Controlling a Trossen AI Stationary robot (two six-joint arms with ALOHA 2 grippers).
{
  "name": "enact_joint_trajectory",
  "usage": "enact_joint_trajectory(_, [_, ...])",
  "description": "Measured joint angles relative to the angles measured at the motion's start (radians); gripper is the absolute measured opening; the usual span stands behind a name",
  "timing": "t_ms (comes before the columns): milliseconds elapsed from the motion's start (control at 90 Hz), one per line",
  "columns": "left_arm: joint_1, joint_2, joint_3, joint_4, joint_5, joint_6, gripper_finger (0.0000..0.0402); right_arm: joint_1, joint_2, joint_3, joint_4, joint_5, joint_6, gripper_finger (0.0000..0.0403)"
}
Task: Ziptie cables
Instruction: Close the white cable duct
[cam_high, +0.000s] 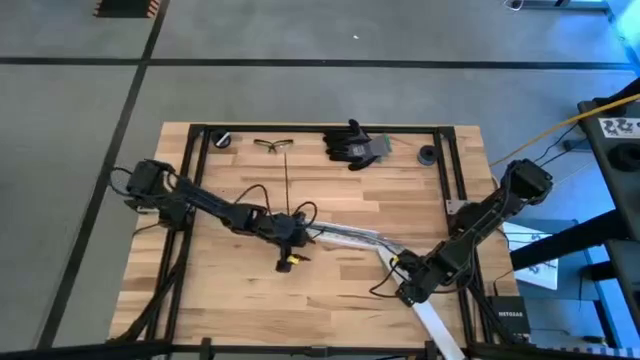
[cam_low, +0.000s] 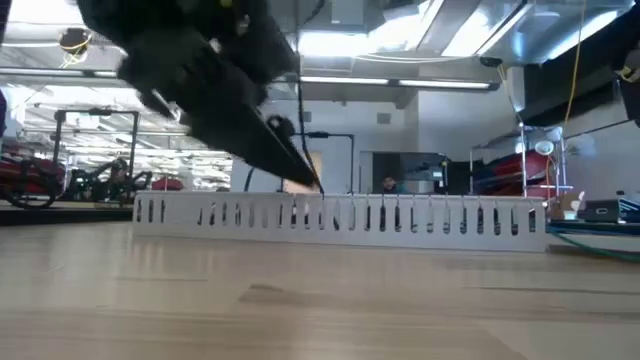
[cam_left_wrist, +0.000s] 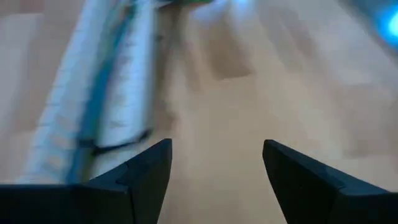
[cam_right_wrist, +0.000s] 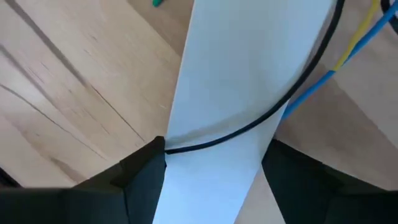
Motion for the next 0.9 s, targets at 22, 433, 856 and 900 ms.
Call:
enact_joint_trajectory(22, [0.009, 0.011, 0.000, 0.014, -0.024, 0.003, 0.0237, 0.000, 0.000, 0.000, 0.001, 0.003, 0.000, 0.0243])
enact_joint_trajectory(433, [0.211, 0.052, 0.001, 0.008, -0.464, -0.029, 0.0237, -0.001, 0.000, -0.001, 0.023, 0.038, -0.081, 0.0243])
enact_joint_trajectory(856, [0.244, -0.025, 0.001, -0.104, -0.461, -0.032, 0.0237, -0.012, 0.008, -0.006, 0.260, 0.253, -0.395, 0.0243])
enact_joint_trajectory(900, [0.225, -0.051, 0.001, -0.134, -0.460, -0.032, 0.0237, -0.021, 0.016, -0.005, 0.298, 0.279, -0.448, 0.0243])
